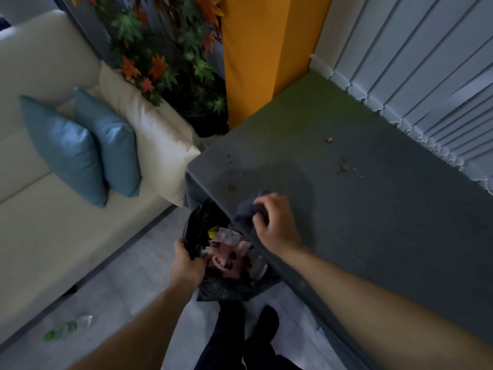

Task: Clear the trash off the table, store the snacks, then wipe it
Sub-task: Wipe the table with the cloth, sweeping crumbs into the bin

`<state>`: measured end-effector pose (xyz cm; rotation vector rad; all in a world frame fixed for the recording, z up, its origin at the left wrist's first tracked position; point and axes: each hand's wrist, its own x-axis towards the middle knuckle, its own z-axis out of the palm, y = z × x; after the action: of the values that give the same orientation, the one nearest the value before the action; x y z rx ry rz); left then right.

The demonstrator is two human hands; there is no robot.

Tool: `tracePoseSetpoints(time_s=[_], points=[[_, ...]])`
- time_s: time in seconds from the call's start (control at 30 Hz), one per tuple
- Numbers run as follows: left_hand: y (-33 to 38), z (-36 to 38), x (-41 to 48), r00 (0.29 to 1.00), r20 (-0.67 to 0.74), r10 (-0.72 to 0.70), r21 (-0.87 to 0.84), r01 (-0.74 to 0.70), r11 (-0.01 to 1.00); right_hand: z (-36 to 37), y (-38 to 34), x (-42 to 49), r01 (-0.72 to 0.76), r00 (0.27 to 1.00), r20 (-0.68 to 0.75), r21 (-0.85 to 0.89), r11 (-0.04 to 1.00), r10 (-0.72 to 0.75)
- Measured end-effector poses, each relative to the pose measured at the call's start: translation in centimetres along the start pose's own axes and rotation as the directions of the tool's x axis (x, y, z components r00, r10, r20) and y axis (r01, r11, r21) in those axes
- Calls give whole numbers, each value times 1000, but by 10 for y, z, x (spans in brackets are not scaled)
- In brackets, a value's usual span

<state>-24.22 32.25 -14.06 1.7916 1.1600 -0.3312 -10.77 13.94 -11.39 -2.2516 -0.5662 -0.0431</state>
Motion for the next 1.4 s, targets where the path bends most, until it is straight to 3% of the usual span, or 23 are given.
tracePoseSetpoints(time_s=[0.1,0.2,0.33,0.47,0.57,0.7,0.77,0.83,0.87,0.93,1.03,1.13,1.2,1.27,1.4], points=[[0,-3,3,1000,2,7,29,-7,1000,3,0,54,-185,963,-197,11,983,184],[0,-4,2,1000,5,3,38,-4,999,14,1,95,-215,976,-3,-134,967,216],[1,-2,2,1000,20,-8,27,7,1000,19,2,92,-101,951,240,-361,927,196],[3,-1,0,1000,29,-12,47,10,999,10,1,48,-7,938,316,-390,921,141],[6,0,-4,999,30,-10,53,9,999,0,2,9,141,929,369,-366,920,5],[7,4,-9,999,40,-8,40,6,999,-14,6,-30,374,831,483,-118,920,-276],[8,8,-11,999,34,-7,33,6,999,-19,12,-33,322,872,413,-76,944,-264],[7,12,-13,999,41,-5,28,4,1000,-24,22,-31,132,967,238,-135,982,-97],[7,15,-14,999,45,-8,24,7,1000,-27,27,-31,59,980,199,-193,979,-20],[7,19,-16,999,47,-23,22,21,1000,-32,34,-32,68,968,252,-320,945,15],[6,28,-17,999,40,-31,30,29,999,-38,41,-37,100,953,302,-286,953,-10],[8,36,-18,999,39,-19,37,17,999,-51,52,-29,-93,988,106,-159,983,110],[9,39,-17,999,35,-10,22,10,1000,-66,63,-20,-242,965,-121,-86,967,231],[10,41,-15,1000,31,-5,8,5,1000,-84,77,-12,-350,895,-294,3,937,335],[11,41,-10,1000,23,8,17,-8,1000,-119,106,3,-455,772,-472,55,889,425]])
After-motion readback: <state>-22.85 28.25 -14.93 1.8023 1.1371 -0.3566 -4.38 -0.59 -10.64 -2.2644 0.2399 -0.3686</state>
